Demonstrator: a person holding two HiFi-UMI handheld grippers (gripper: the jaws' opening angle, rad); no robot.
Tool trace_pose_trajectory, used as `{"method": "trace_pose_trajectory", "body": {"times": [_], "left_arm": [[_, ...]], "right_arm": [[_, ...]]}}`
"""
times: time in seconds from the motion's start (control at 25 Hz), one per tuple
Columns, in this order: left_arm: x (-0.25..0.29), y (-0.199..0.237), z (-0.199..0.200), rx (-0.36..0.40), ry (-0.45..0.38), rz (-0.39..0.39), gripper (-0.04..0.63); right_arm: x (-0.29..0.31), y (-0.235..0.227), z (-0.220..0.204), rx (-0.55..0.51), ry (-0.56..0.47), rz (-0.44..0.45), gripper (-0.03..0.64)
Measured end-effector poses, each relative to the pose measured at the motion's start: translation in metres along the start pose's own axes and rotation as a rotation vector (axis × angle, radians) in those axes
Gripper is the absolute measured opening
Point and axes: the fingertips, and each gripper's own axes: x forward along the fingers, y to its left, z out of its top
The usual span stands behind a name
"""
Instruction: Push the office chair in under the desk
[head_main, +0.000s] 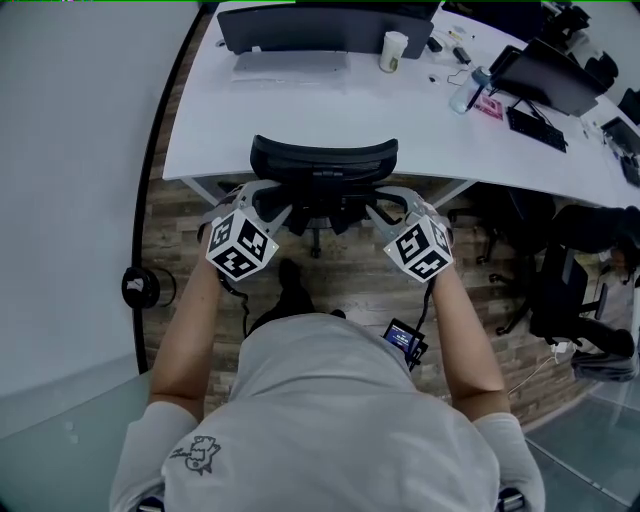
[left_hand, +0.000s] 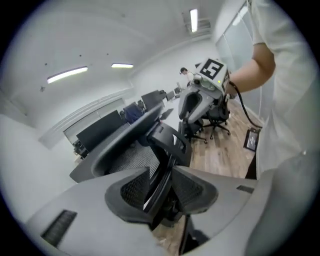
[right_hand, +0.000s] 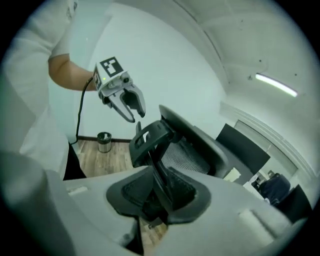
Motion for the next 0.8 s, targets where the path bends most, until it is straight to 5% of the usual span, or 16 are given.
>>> {"method": "trace_pose_trajectory", "body": {"times": [0.28,0.44,0.6,0.8], "left_arm": [[-0.035,-0.018,0.049,-0.266,-0.291,0.082,0.137],[-0.051,-0.034,0.061,-0.396,-0.388,0.106,0.09],[-0.065,-0.055,0.071,-0.424,-0.43,0.144,0.002],[-0.079,-0.071,0.085,-0.413,-0.479,0.155,-0.002]], "right_arm": [[-0.034,0.015,0.024,0.146,-0.145,-0.054,0.023],[-0.053,0.028,0.031,0.241,-0.224,-0.072,0.005],[-0.076,0.043,0.035,0.268,-0.288,-0.089,0.003],[-0.102,0.049,0.037,0.306,-0.338,-0.099,0.003]]}}
